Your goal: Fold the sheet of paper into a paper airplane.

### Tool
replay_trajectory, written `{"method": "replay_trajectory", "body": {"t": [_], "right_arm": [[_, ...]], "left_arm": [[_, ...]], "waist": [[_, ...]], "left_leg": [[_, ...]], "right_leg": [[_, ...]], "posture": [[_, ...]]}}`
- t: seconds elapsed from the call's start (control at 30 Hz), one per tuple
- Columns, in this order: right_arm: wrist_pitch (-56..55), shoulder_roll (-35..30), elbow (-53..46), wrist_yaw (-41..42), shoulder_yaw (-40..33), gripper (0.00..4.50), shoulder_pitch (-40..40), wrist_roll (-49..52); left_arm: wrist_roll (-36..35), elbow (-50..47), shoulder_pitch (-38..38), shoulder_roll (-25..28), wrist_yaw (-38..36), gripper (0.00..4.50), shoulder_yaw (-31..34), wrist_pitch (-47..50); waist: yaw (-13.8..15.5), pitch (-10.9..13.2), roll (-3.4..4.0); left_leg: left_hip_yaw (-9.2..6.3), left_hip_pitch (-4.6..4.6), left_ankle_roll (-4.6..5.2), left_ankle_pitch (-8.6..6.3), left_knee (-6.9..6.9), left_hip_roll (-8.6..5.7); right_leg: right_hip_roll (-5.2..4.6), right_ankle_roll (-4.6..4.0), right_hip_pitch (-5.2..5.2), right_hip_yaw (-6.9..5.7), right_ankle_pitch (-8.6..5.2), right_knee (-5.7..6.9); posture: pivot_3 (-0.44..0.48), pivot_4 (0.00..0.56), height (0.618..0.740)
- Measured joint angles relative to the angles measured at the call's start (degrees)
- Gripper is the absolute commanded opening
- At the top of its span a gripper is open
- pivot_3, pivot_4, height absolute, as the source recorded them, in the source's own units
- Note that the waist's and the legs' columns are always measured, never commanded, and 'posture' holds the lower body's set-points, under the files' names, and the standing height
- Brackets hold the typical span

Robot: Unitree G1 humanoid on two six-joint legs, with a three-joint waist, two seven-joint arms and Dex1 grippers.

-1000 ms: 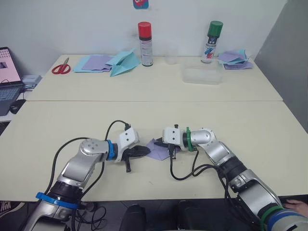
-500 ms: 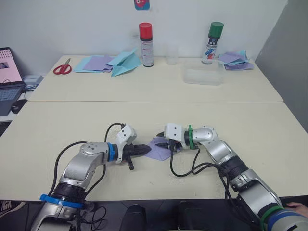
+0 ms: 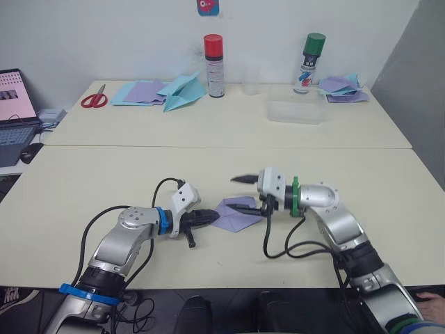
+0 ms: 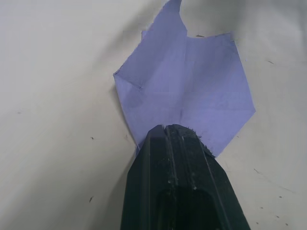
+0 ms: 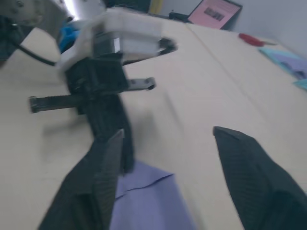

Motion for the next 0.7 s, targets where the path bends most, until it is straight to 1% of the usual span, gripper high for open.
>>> {"method": "replay_trajectory", "body": {"t": [0.13,0.2,0.4,0.5,0.63,0.67,0.7], "right_arm": [[-1.89,3.25,4.93,-5.45,2.92,0.52,2.35,-4.02],[-2.09,3.71,6.72,-7.68,3.07,0.03,3.15,-5.45],[-0.60,5.94,9.11,-12.59,1.62,0.03,4.25,-5.30],[1.35,7.41,9.93,-14.67,-0.51,0.03,4.28,-3.76],[0.59,6.00,10.43,-15.93,-0.89,0.03,4.30,-4.52],[0.07,5.23,10.41,-16.67,-0.89,0.03,4.35,-5.39],[-0.17,4.72,10.45,-17.30,-0.93,0.03,4.43,-5.61]], "left_arm": [[0.43,0.20,-0.47,-0.40,0.46,0.00,-0.40,-0.06],[0.67,0.18,-0.38,-0.49,0.51,0.00,-0.62,-0.50],[0.95,0.11,0.19,-0.34,0.45,0.00,-0.66,-1.03],[1.29,0.24,0.04,-0.35,0.53,0.00,-0.69,-1.65],[1.55,1.24,-0.84,-0.67,0.50,0.00,-1.25,-2.29],[1.58,1.58,-1.04,-0.67,0.49,0.00,-1.50,-2.38],[1.63,1.79,-1.14,-0.68,0.49,0.00,-1.63,-2.44]], "waist": [[0.03,-0.06,0.05],[0.04,-0.07,0.05],[0.01,-0.15,0.04],[0.01,-0.19,0.06],[0.07,-0.37,0.14],[0.07,-0.45,0.15],[0.07,-0.52,0.14]], "left_leg": [[-0.01,0.01,0.00,0.00,0.10,-0.01],[0.01,-0.01,0.00,0.00,0.11,-0.01],[0.00,-0.01,0.00,0.00,0.11,-0.01],[-0.01,0.00,0.00,0.00,0.10,0.00],[0.00,0.02,0.00,0.00,0.10,-0.01],[0.00,0.08,0.00,0.00,0.10,-0.01],[0.00,0.13,0.00,0.00,0.10,-0.01]], "right_leg": [[-0.02,0.02,0.03,0.01,0.01,0.00],[-0.03,0.01,0.04,0.04,0.01,-0.02],[-0.04,0.08,0.03,0.13,0.05,-0.04],[-0.05,0.08,0.03,0.10,0.04,-0.03],[-0.05,0.02,0.04,0.05,0.01,-0.05],[-0.08,-0.17,0.03,0.07,-0.10,-0.08],[-0.15,-0.19,0.01,0.09,-0.11,-0.11]], "posture": [[0.000,0.150,0.740],[0.000,0.150,0.740],[0.000,0.150,0.740],[0.000,0.150,0.740],[0.000,0.150,0.740],[0.000,0.150,0.740],[0.000,0.150,0.740]]}}
